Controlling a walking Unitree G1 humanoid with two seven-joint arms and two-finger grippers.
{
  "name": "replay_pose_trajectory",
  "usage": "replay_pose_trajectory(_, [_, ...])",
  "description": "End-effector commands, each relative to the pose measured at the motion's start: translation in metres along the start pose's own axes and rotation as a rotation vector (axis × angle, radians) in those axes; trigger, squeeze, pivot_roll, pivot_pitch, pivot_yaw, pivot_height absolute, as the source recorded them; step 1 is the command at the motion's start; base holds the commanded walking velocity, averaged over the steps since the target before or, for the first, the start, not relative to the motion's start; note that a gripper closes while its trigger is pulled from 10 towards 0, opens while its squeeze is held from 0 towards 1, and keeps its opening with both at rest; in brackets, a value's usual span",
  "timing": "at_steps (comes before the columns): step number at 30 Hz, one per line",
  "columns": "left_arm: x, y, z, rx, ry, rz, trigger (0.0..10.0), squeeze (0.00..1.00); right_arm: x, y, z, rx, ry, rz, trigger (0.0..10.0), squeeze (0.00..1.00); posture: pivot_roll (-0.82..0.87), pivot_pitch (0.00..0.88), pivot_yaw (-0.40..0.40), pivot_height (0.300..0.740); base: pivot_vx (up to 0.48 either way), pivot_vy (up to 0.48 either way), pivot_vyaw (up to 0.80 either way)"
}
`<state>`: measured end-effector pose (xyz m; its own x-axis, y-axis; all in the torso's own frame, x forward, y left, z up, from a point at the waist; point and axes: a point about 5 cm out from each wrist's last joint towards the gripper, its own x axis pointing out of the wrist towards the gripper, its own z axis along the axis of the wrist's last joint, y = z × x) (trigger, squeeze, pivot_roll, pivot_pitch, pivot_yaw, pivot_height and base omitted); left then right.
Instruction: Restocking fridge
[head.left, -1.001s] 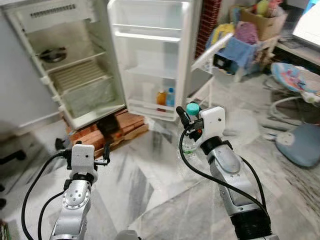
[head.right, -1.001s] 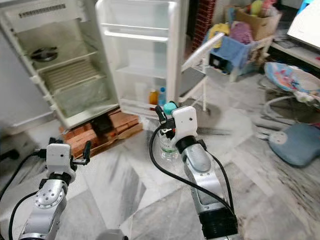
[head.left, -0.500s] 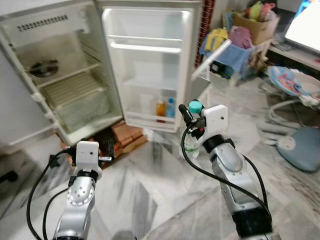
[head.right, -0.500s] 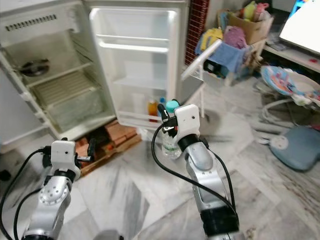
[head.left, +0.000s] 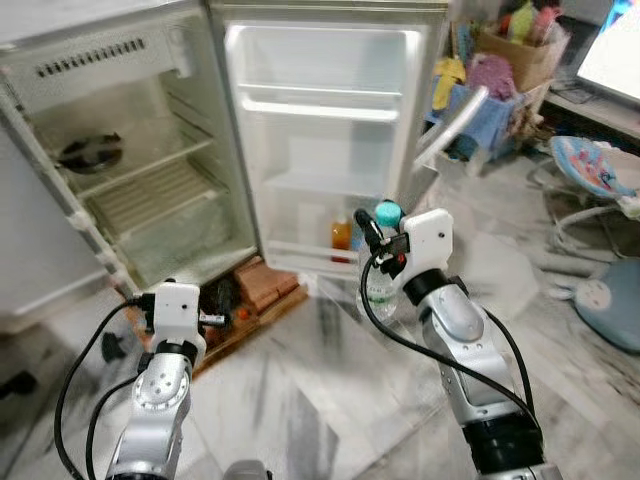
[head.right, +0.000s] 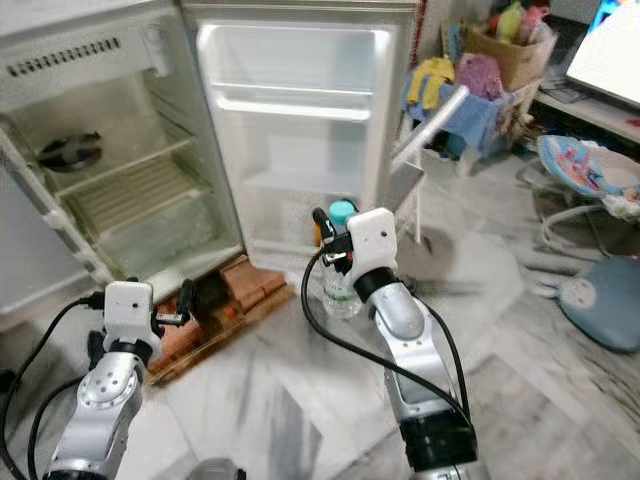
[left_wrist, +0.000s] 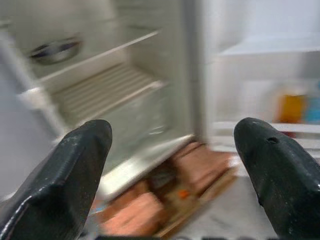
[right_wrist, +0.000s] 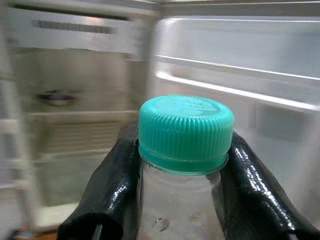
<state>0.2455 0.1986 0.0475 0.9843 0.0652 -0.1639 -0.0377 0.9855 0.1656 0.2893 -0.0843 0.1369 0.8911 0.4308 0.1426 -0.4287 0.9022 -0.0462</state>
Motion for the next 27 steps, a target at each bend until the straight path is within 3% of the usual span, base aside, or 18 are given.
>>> replay_pose_trajectory(1, [0.0020,-0.0033,0.0025,-0.006,-0.004,-0.004,10.0,0.00,0.0005,-0.0072,0.0077,-0.025,-0.032,-0.011,10.0,0.00,0.09,0.015,0.002,0.740,0.277,0.390,0.00])
replay_pose_trajectory(7, [0.0026,-0.0058,0.0031,-0.016,-0.005,-0.016,10.0,0.00,0.0005,-0.0084,0.0078,-0.019,-0.033,-0.015,10.0,0.00,0.09,0.015,0.001,0.740,0.270,0.398,0.00])
replay_pose_trajectory(10, [0.0025,-0.0082,0.0013,-0.065,0.028,-0.045,10.0,0.00,0.0007,-0.0084,0.0084,-0.016,-0.036,-0.014,10.0,0.00,0.09,0.016,-0.001,0.740,0.268,0.398,0.00])
replay_pose_trajectory(17, [0.0019,-0.0091,0.0052,-0.061,-0.004,-0.056,10.0,0.00,0.0015,-0.0067,0.0066,-0.012,-0.028,-0.013,10.0,0.00,0.09,0.014,-0.004,0.740,0.153,0.410,0.00])
replay_pose_trajectory(27, [0.0022,-0.0122,0.0067,-0.052,0.002,-0.076,10.0,0.00,-0.0016,-0.0107,-0.0015,-0.007,0.007,-0.041,10.0,0.00,0.09,0.017,0.000,0.740,0.000,0.000,0.00])
